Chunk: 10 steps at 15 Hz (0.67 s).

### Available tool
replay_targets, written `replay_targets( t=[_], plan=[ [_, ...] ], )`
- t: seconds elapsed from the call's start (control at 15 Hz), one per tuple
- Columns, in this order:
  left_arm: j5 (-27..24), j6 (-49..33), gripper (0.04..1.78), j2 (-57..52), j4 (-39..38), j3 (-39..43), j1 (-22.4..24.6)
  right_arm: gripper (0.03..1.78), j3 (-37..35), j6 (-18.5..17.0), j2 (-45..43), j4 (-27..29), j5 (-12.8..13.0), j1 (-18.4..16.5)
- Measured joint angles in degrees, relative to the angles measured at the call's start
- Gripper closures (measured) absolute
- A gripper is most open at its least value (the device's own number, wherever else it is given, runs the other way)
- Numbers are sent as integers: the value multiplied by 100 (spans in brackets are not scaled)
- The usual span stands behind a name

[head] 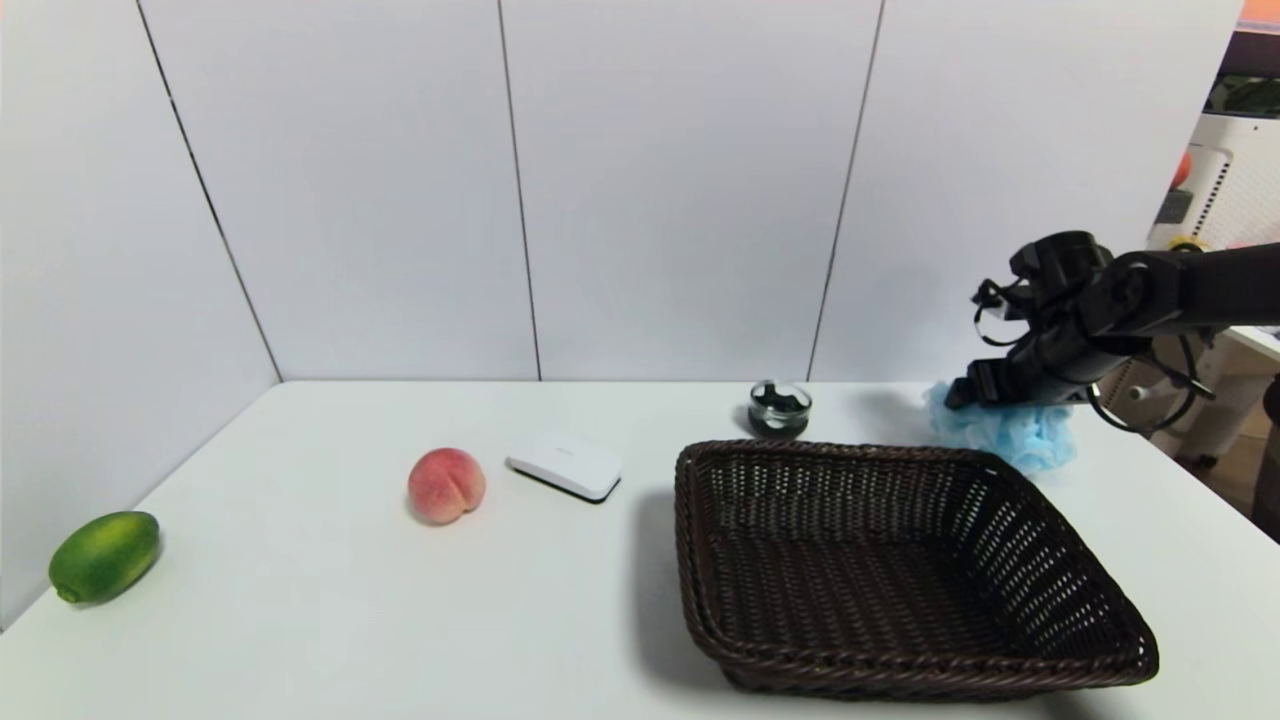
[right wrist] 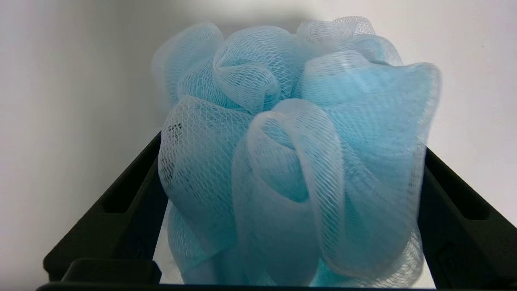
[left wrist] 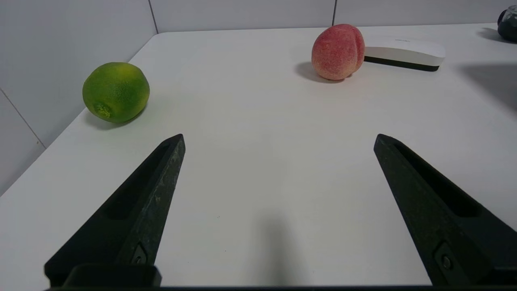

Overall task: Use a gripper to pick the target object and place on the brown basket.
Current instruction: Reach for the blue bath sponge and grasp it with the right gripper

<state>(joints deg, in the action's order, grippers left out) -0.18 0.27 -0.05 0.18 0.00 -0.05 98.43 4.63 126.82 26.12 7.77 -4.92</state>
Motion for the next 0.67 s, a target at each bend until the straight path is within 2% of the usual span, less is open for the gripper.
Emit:
replay_targets(
  t=[0.33, 0.4, 0.53, 0.67],
  plan=[
    [0, 0, 13, 0, 0, 0, 0, 11, -16, -12, 100, 132, 4, 0],
    [0, 0, 13, 0, 0, 0, 0, 20, -33, -6, 99, 138, 2, 0],
    [0, -2, 13, -2, 0, 0, 0, 53, -55, -6, 85, 140, 2, 0],
    [0, 0, 13, 0, 0, 0, 0, 79, -100, -9, 55, 146, 0, -20]
  ],
)
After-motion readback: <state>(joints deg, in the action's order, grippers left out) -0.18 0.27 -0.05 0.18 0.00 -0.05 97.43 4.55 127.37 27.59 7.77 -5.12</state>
